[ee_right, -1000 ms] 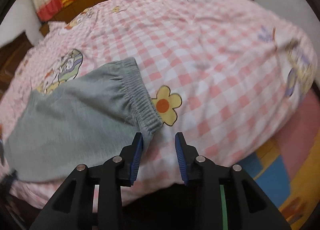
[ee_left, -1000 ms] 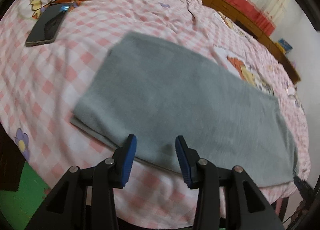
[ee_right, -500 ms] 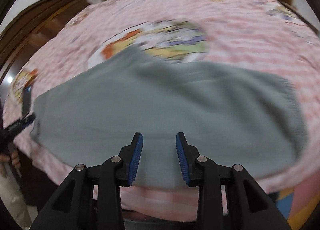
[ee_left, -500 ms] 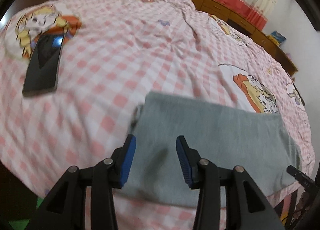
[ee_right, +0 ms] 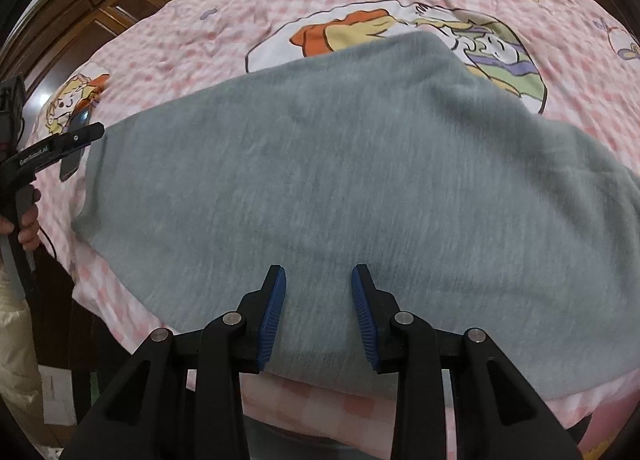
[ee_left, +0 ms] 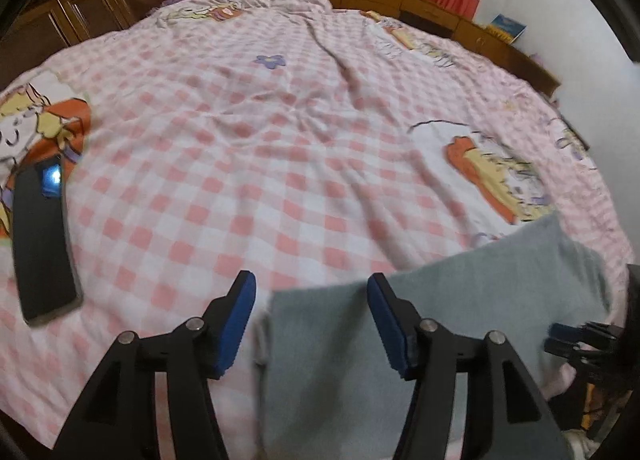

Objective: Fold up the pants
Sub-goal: 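Close the left gripper on the edge of the grey pants strip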

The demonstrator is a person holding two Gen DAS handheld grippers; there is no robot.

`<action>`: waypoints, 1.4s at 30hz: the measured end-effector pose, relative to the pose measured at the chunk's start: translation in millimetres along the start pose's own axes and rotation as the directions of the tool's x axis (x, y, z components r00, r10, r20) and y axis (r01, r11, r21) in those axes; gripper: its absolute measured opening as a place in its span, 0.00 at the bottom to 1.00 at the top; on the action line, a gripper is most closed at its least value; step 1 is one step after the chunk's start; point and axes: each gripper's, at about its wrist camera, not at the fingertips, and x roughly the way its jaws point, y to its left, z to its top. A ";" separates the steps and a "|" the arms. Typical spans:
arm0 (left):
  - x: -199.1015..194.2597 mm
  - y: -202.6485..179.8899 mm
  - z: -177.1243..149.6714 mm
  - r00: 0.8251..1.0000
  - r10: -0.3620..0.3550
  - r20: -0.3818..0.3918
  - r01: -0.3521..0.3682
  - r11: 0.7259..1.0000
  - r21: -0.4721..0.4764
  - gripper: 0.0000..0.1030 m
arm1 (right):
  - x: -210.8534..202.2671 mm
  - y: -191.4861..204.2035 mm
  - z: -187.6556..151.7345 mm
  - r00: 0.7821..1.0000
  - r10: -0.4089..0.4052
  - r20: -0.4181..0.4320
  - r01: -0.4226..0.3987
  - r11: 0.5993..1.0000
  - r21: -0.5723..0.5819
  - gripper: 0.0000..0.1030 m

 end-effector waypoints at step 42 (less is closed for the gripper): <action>-36.4 -13.6 -90.8 0.929 -0.369 0.027 0.368 0.929 0.038 0.08 | 2.1 15.7 -2.8 0.999 -0.027 -0.020 0.026 0.998 -0.050 0.40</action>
